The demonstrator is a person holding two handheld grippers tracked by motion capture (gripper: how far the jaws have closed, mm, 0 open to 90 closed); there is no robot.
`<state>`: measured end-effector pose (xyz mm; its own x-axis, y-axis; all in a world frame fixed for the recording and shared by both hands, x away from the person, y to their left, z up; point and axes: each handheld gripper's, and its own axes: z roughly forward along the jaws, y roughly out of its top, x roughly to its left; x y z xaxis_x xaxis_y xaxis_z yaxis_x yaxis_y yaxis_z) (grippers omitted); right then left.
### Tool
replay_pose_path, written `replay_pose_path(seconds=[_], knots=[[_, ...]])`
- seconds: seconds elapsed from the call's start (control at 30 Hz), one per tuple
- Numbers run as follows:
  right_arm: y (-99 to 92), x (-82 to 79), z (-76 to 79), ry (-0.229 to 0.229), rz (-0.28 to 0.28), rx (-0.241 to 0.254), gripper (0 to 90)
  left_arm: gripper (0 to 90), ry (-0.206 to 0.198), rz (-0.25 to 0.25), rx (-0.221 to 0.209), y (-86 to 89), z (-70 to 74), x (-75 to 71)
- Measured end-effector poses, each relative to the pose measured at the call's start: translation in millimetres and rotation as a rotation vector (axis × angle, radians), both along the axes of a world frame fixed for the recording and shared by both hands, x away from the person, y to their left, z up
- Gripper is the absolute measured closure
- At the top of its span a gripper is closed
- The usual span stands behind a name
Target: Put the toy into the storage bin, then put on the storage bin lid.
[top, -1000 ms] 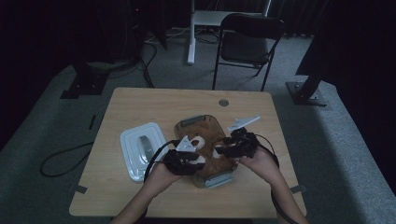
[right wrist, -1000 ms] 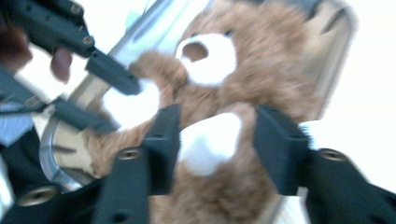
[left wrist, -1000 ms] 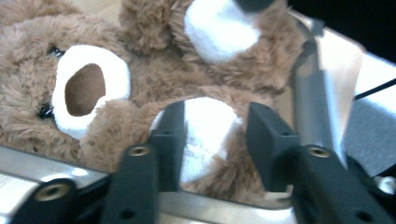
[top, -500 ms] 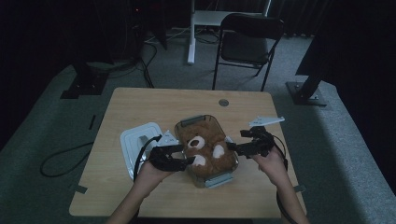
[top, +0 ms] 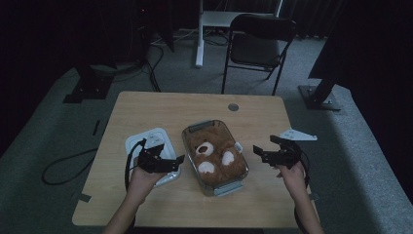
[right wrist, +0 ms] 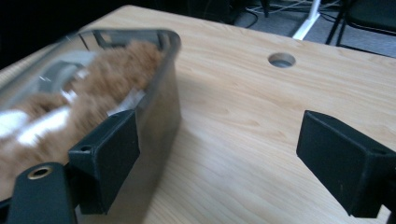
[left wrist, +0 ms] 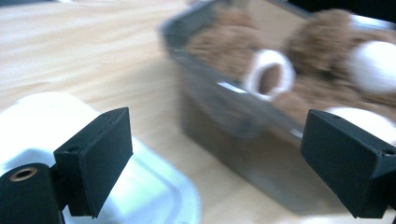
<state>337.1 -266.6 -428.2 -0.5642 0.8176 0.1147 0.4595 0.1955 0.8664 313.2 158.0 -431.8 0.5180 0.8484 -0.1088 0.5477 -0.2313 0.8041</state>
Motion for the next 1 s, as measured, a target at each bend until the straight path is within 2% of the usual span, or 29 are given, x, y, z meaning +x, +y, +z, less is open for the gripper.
replay_pose_path(seconds=[0.07, 0.1, 0.2, 0.4, 0.47, 0.57, 0.63, 0.67, 0.77, 0.9, 1.0], knots=[[-3.9, -1.8, -7.8, -0.001, -0.01, -0.02, 12.4, 10.2, 0.001, 0.018, 0.0, 3.5, -1.4, 0.9], [-5.6, -2.6, -11.5, -0.002, -0.017, -0.022, 12.4, 10.2, 0.006, 0.05, -0.012, 10.7, -4.6, 2.6], [-10.7, -4.0, -22.3, 0.009, -0.048, -0.037, 12.4, 10.2, 0.014, 0.077, -0.004, 19.3, -9.8, 4.9], [-20.6, -7.1, -45.6, 0.039, -0.113, -0.06, 12.3, 10.3, 0.056, 0.077, 0.002, 30.9, -22.8, 9.0], [-22.6, -8.1, -52.5, 0.049, -0.118, -0.067, 12.3, 10.3, 0.067, 0.086, 0.013, 33.5, -28.6, 10.2], [-24.3, -9.1, -61.3, 0.068, -0.13, -0.075, 12.4, 10.3, 0.084, 0.097, 0.005, 37.8, -36.2, 12.0], [-24.7, -9.4, -64.3, 0.072, -0.133, -0.079, 12.4, 10.3, 0.084, 0.097, 0.005, 37.8, -36.2, 12.0], [-26.0, -9.8, -70.7, 0.085, -0.137, -0.08, 12.3, 10.3, 0.101, 0.118, 0.006, 44.2, -43.7, 14.3], [-28.1, -10.4, -77.4, 0.085, -0.148, -0.081, 12.3, 10.3, 0.11, 0.152, -0.004, 50.5, -49.0, 16.0], [-29.4, -9.4, -87.2, 0.092, -0.165, -0.064, 12.3, 10.3, 0.11, 0.196, 0.001, 57.2, -55.3, 18.1], [-27.1, -6.6, -94.8, 0.107, -0.166, -0.085, 12.4, 10.3, 0.108, 0.231, 0.011, 60.6, -59.8, 20.3]])
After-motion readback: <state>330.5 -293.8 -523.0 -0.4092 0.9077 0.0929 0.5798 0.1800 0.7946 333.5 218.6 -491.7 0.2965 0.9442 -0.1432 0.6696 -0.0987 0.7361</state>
